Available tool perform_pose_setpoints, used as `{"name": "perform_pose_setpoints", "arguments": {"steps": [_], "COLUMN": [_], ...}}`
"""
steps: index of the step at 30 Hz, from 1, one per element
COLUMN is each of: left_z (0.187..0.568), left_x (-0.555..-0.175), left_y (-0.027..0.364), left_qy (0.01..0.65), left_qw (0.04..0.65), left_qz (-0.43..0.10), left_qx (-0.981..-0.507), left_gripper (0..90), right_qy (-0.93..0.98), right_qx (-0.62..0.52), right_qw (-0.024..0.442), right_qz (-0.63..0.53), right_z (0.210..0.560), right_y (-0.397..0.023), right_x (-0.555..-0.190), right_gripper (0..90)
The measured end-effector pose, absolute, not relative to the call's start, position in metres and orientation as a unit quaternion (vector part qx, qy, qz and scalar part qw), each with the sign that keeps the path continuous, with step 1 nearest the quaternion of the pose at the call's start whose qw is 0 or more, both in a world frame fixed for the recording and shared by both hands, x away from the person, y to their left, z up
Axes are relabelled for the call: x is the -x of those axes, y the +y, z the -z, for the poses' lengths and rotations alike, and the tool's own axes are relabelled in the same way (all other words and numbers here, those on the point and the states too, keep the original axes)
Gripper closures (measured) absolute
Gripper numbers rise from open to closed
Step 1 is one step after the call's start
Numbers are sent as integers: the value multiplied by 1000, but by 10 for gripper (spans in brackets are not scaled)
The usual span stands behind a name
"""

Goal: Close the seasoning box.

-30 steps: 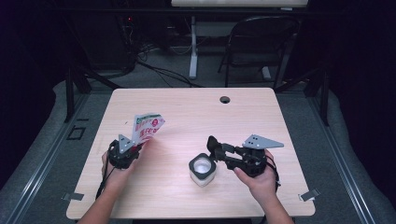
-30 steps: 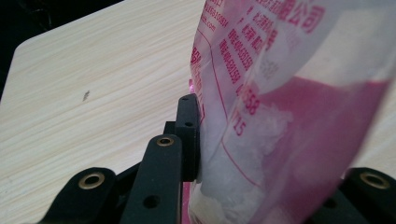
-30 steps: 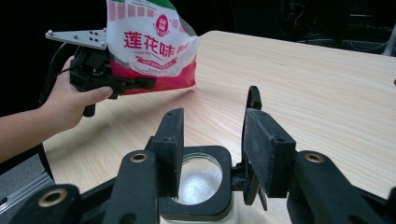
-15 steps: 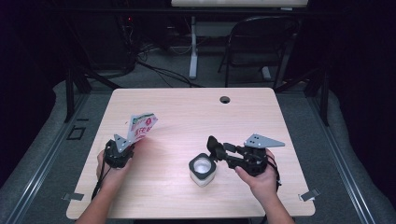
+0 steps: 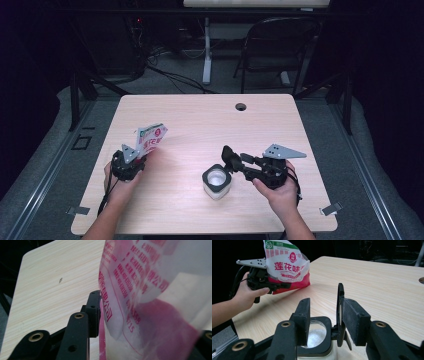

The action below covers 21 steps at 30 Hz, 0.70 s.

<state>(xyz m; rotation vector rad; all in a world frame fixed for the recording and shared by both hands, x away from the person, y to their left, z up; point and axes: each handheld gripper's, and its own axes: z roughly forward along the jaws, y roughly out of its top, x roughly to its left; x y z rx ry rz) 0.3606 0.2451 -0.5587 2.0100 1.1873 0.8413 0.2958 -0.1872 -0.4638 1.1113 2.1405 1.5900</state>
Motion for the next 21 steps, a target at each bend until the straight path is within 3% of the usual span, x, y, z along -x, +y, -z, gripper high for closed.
{"name": "perform_pose_setpoints", "arguments": {"steps": [11,18,21], "left_z": [557,553,550], "left_x": [-357,-353,-352], "left_y": [242,240,238], "left_qy": [455,463,459], "left_qw": [336,336,346], "left_qz": [-320,-328,-324], "left_qx": [-760,-752,-751], "left_gripper": [538,380,359], "right_qy": [724,717,720], "right_qx": [-391,-404,-407], "right_qw": [133,148,144], "right_qz": [-553,-549,-544], "right_z": [462,465,467], "right_y": [-194,-194,-195], "right_x": [-297,-300,-301], "right_gripper": [569,545,543]}}
